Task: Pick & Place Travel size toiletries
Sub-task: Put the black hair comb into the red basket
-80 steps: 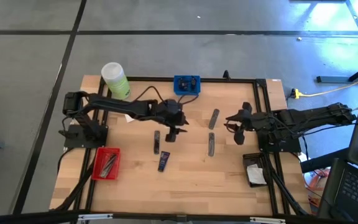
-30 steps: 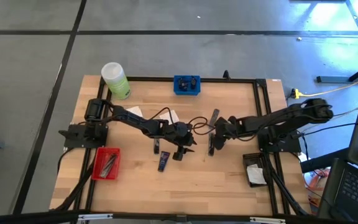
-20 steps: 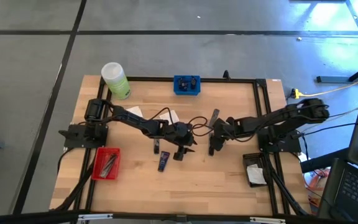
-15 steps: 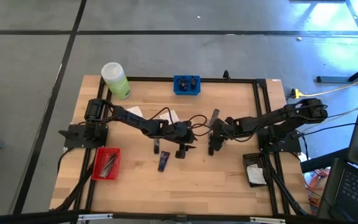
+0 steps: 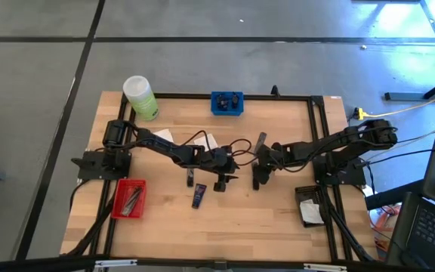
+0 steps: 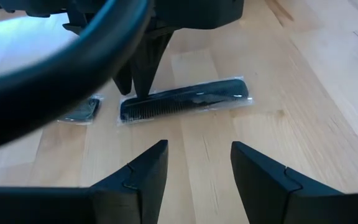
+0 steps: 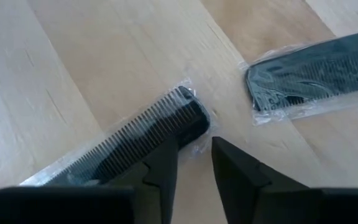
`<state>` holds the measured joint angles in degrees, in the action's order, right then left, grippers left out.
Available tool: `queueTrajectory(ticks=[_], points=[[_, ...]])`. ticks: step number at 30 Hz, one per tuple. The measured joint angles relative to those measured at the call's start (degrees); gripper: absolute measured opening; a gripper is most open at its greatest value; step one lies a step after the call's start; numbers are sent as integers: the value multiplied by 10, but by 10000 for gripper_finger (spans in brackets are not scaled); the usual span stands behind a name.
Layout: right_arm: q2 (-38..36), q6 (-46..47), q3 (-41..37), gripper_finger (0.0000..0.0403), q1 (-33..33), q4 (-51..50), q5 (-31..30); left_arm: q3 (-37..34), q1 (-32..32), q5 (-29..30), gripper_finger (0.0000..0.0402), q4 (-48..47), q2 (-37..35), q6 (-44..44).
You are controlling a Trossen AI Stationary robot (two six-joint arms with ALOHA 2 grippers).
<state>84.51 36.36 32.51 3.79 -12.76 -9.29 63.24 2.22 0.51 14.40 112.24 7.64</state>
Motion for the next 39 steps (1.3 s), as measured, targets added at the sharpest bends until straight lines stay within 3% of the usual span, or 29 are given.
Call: queueTrajectory(ticks=[8,19,24,30,33,39], points=[[0,-4,0,11,0,1,1,0,0,0,173,0,0,0],[0,-6,0,3,0,-5,18,1,2,-7,173,-10,6,-45],[0,-6,-1,2,0,-7,21,0,26,-8,173,-14,39,60],[0,-6,-1,1,0,-6,22,0,64,117,173,63,68,236],[0,-7,-1,1,0,-6,25,0,79,132,173,87,76,305],[0,-7,-1,1,0,-5,27,9,89,178,173,91,80,327]])
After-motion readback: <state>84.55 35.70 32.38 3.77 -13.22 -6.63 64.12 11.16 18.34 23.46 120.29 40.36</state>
